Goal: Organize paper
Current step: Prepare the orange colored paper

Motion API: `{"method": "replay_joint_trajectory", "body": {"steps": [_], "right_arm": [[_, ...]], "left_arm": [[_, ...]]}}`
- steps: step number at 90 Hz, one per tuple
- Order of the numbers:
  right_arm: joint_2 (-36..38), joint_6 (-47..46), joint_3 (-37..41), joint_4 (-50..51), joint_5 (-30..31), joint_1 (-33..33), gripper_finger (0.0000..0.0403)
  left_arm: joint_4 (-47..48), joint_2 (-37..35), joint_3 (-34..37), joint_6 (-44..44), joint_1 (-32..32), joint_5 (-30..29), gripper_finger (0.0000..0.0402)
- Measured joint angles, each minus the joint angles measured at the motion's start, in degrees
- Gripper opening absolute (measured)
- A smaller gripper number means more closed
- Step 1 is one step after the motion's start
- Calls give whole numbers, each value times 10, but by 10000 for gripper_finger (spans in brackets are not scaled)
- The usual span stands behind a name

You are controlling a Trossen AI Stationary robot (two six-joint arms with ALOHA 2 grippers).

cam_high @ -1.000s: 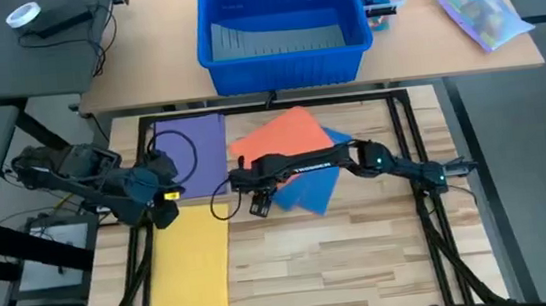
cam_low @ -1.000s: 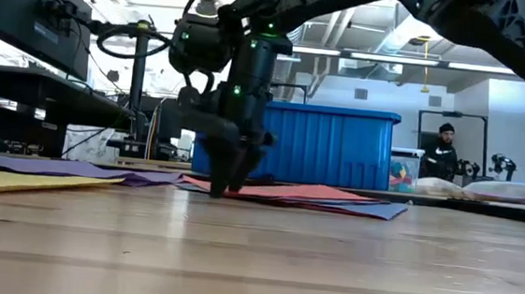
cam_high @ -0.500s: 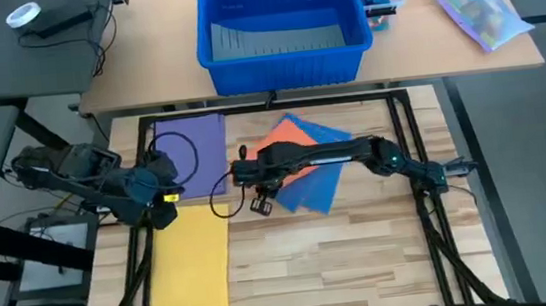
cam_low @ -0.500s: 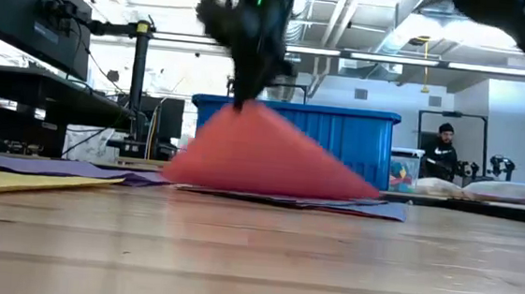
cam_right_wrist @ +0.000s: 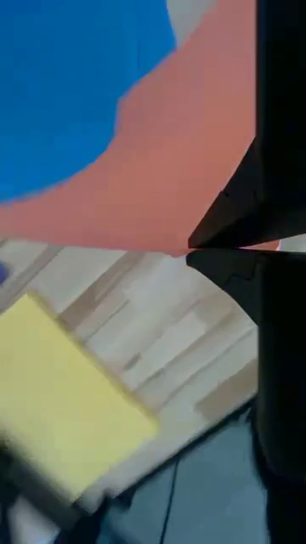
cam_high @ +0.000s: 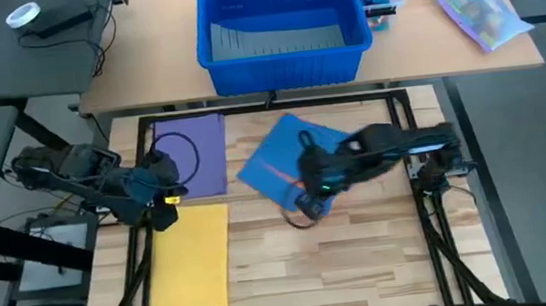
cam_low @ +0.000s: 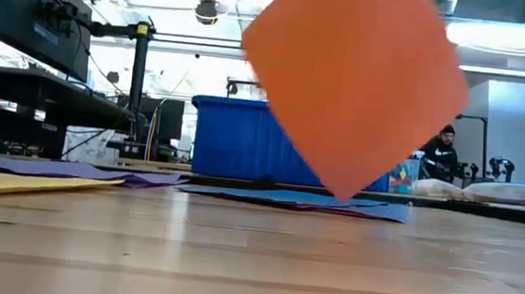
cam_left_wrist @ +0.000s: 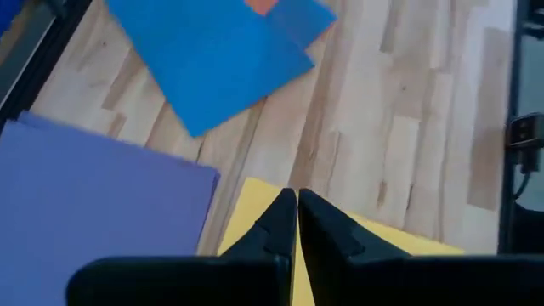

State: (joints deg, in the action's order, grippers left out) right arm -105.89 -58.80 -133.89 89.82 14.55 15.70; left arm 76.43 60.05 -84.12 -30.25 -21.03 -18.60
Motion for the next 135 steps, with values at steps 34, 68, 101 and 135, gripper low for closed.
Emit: {"method": "replay_joint_trajectory", "body": {"steps": [34, 68, 101, 135], "right_arm": [[75, -9, 1, 2, 55, -140, 0], [90, 212, 171, 1, -160, -418, 0], [131, 370, 447, -13, -40, -567, 0], [129, 593, 585, -168, 48, -622, 0]], "left_arm": [[-38, 42, 0, 56, 1, 16, 0], [8, 54, 1, -13, 1, 20, 0], [3, 44, 1, -56, 1, 14, 0], [-3, 48, 0, -56, 1, -20, 0]]}}
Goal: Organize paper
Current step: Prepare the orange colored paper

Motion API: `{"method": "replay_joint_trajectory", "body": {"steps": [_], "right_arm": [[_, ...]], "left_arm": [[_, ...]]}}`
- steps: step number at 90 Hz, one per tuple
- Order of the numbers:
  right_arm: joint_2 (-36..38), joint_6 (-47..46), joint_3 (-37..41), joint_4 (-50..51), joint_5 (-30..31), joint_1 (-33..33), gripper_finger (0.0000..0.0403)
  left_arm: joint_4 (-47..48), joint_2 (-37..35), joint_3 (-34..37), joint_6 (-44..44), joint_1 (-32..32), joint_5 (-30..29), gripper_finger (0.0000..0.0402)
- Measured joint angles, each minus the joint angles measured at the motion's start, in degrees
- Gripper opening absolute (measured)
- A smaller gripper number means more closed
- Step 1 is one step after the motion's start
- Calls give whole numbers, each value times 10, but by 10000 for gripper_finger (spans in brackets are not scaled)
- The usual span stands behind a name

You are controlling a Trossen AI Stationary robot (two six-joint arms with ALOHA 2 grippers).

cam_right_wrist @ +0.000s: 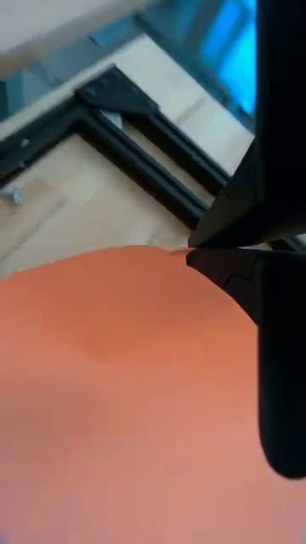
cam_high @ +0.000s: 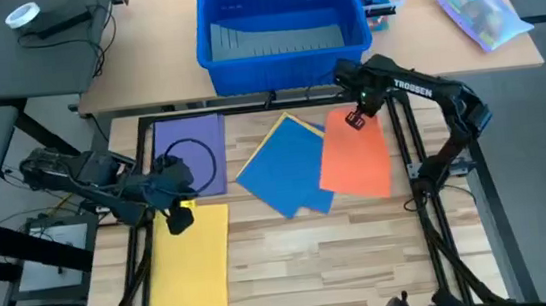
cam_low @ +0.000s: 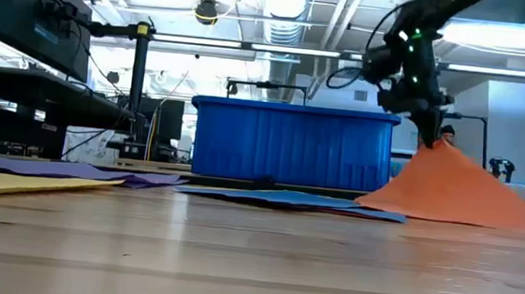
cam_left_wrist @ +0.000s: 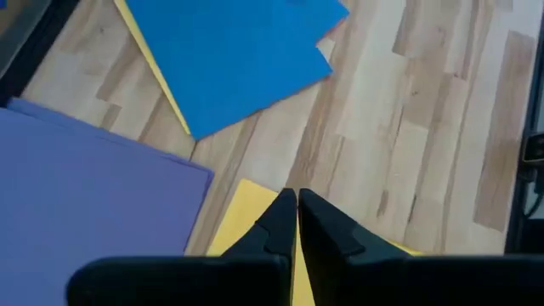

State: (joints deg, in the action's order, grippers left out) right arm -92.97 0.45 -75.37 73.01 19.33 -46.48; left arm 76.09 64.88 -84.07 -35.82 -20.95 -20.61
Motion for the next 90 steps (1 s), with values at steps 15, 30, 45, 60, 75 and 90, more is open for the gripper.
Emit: {"method": "replay_joint_trajectory", "body": {"steps": [15, 30, 45, 60, 75, 90], "right_arm": [[0, 67, 19, -41, 4, -10, 1], [0, 126, 18, -52, 26, -19, 40], [0, 118, 16, -46, 104, -21, 110], [0, 48, -2, -9, 77, -11, 153], [1, -115, 23, -111, -164, 19, 163], [0, -184, 117, -206, -194, 74, 145]], "left_arm": [[0, 0, 0, -1, 1, -8, 0], [-1, 0, 0, -21, 20, -10, 0], [-9, 0, 0, -35, 44, -10, 0], [-45, 0, 0, -39, 78, -10, 0], [-103, 11, -1, -26, 127, -9, 0], [-112, 40, -1, -24, 152, 15, 0]]}}
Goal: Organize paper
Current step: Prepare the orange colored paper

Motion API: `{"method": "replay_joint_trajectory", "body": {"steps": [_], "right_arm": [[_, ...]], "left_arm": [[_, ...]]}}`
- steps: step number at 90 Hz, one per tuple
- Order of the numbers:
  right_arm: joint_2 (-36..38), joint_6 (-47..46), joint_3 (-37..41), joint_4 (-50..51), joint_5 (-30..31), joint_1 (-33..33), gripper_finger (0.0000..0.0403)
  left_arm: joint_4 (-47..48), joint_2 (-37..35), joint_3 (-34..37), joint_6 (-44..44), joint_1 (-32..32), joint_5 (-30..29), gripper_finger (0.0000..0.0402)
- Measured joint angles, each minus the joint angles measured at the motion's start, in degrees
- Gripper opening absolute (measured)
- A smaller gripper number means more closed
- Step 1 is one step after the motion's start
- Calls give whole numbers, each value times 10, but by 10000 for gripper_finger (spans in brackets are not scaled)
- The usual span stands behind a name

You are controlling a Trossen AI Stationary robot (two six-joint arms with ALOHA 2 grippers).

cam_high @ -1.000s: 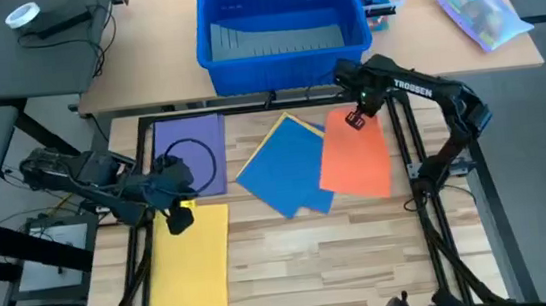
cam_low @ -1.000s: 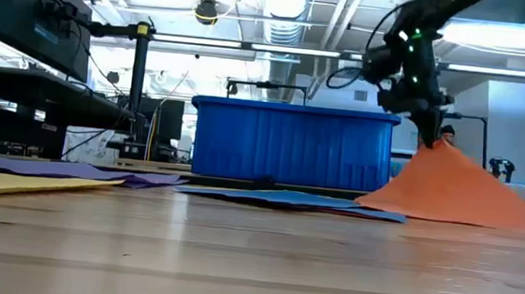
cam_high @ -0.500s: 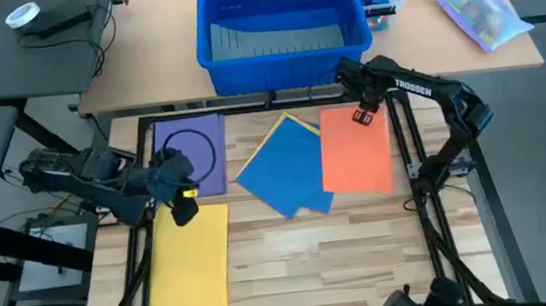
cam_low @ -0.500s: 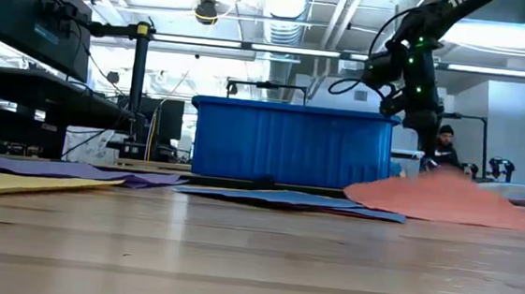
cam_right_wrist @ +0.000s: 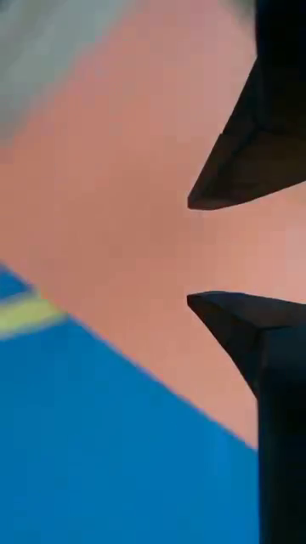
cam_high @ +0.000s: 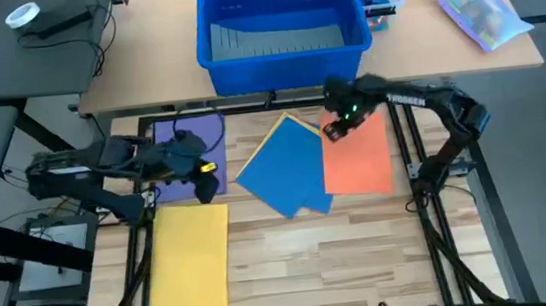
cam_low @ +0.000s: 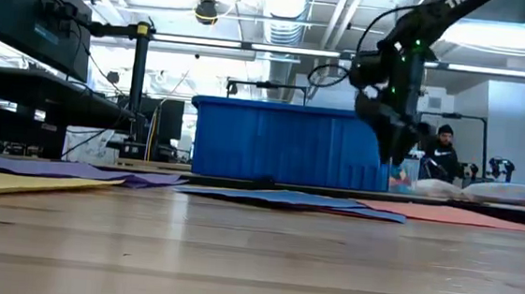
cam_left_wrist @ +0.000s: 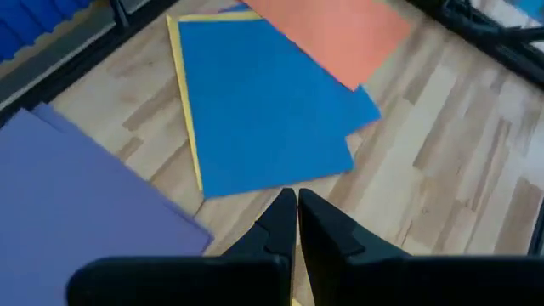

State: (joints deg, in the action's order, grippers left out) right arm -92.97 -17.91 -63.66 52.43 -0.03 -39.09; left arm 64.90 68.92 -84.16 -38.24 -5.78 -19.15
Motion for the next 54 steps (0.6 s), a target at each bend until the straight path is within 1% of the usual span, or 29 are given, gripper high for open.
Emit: {"method": "replay_joint_trajectory", "body": {"steps": [10, 18, 33, 38, 54], "right_arm": [[0, -28, 69, -38, 2, 17, 110], [0, -33, 112, -79, 1, 20, 75], [0, -18, 157, -98, 1, -2, 13], [3, -2, 167, -100, 1, -14, 5], [3, 52, 176, -90, 0, -56, 7]], "left_arm": [[-1, 22, 0, -6, 1, 23, 0], [-1, 38, 0, 12, 1, 39, 0], [1, 59, 0, 56, 1, 41, 0], [2, 60, 0, 70, 2, 42, 0], [5, 60, 0, 128, 18, 42, 0]]}}
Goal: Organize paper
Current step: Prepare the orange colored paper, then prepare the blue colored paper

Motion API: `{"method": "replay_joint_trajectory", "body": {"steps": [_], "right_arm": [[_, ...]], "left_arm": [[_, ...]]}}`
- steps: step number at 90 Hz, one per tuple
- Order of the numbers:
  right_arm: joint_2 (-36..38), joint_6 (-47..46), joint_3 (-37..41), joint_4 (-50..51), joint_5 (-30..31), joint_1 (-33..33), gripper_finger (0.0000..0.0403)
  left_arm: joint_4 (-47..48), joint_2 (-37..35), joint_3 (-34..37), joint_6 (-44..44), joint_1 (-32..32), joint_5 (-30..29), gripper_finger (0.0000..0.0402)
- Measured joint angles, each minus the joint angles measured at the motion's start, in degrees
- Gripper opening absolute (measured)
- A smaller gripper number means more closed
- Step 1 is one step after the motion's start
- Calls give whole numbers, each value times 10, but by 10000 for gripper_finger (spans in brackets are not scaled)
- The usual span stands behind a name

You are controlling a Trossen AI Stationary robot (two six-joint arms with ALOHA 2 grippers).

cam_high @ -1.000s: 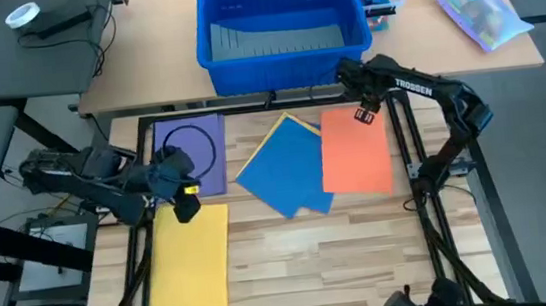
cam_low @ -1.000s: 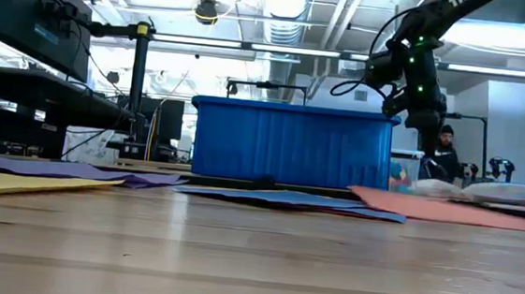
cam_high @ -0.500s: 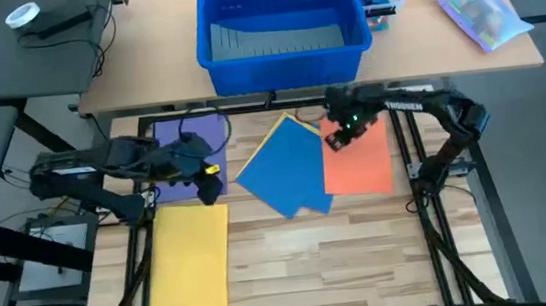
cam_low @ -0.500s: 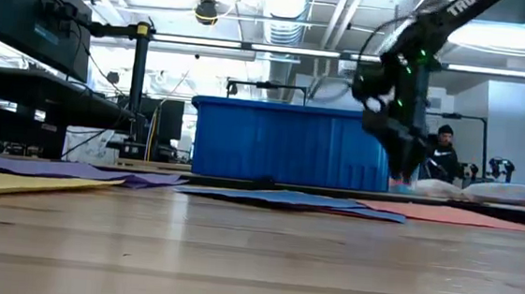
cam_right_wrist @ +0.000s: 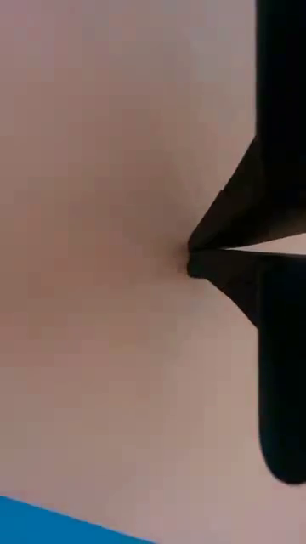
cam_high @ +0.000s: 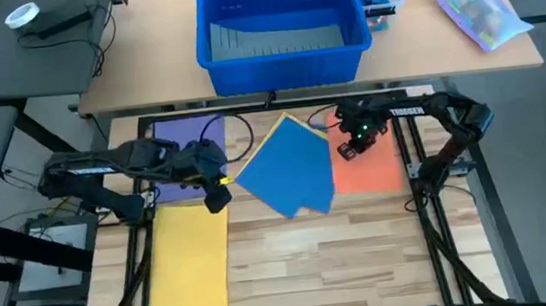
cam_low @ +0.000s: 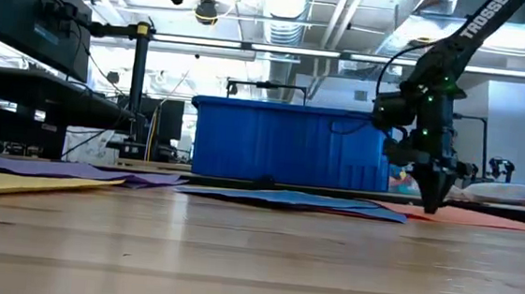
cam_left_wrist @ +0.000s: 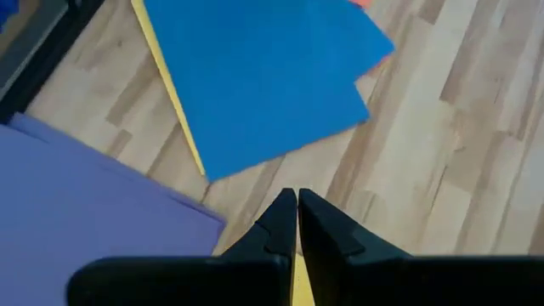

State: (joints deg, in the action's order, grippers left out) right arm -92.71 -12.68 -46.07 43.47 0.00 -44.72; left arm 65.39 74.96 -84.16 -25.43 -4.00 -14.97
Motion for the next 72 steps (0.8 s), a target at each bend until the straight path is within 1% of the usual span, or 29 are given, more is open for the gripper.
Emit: {"method": "replay_joint_trajectory", "body": {"steps": [18, 33, 43, 55, 62, 69, 72], "right_arm": [[-4, 34, -24, 0, 18, -27, 1], [-4, 57, -44, -1, 37, -43, 1], [-4, 57, -59, 31, 36, -49, 1], [-4, 54, -75, 70, 33, -29, 1], [-1, 26, -84, 87, 27, -7, 1], [13, -11, -85, 76, -5, 24, 1], [21, -24, -85, 62, -23, 42, 1]], "left_arm": [[3, 0, 0, 34, 26, 0, 0], [3, 0, 0, 33, 32, 0, 0], [3, 0, 0, 20, 29, 2, 0], [-8, 0, 1, 12, 28, 2, 0], [-31, 0, 1, 7, 28, 2, 0], [-74, 10, 1, 7, 33, 3, 0], [-97, 18, 0, 8, 37, 13, 0]]}}
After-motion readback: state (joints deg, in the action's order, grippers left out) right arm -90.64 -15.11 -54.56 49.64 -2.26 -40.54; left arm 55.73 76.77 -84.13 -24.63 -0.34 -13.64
